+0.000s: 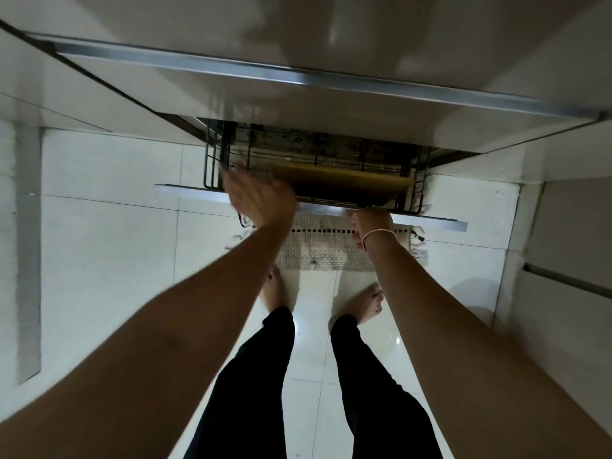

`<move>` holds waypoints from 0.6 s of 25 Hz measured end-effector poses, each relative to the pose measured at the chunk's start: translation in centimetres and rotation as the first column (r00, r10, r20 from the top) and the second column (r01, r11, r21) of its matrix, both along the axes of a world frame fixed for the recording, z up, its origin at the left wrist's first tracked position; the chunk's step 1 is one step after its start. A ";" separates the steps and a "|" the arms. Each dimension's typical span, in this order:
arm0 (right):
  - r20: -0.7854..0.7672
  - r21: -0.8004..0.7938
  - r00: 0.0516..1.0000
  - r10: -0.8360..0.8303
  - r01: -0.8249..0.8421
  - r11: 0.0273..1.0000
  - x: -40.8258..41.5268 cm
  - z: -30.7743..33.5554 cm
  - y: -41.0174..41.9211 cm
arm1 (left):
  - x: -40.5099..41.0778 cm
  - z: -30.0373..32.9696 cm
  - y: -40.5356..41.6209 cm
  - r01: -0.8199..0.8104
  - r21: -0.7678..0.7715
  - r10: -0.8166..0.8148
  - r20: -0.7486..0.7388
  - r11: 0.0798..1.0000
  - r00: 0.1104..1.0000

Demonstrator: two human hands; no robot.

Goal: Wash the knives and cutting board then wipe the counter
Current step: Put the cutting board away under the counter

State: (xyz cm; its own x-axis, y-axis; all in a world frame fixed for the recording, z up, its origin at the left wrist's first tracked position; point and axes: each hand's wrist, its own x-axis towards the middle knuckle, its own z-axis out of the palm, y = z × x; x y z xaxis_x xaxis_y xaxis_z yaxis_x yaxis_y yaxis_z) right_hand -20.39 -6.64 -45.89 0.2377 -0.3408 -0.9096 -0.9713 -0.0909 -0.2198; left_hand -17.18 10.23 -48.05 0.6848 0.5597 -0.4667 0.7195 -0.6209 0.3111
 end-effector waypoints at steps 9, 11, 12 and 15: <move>-0.079 0.215 0.924 -0.375 0.383 0.899 3.2 0.6 2.9 | 0.6 2.4 0.0 -0.633 -0.668 0.623 -0.314 0.391 0.717; -0.021 0.226 0.927 -0.374 0.369 0.901 4.2 -0.1 2.3 | 1.8 2.5 0.4 -0.579 -0.703 0.540 -0.323 0.413 0.777; 0.009 0.234 0.929 -0.371 0.359 0.904 4.9 -0.4 2.0 | 2.7 2.5 0.6 -0.548 -0.718 0.490 -0.326 0.428 0.809; 0.113 0.260 0.966 -0.231 0.195 0.946 6.4 -0.1 1.5 | 5.8 3.1 0.7 -0.495 -0.749 0.362 -0.357 0.439 0.861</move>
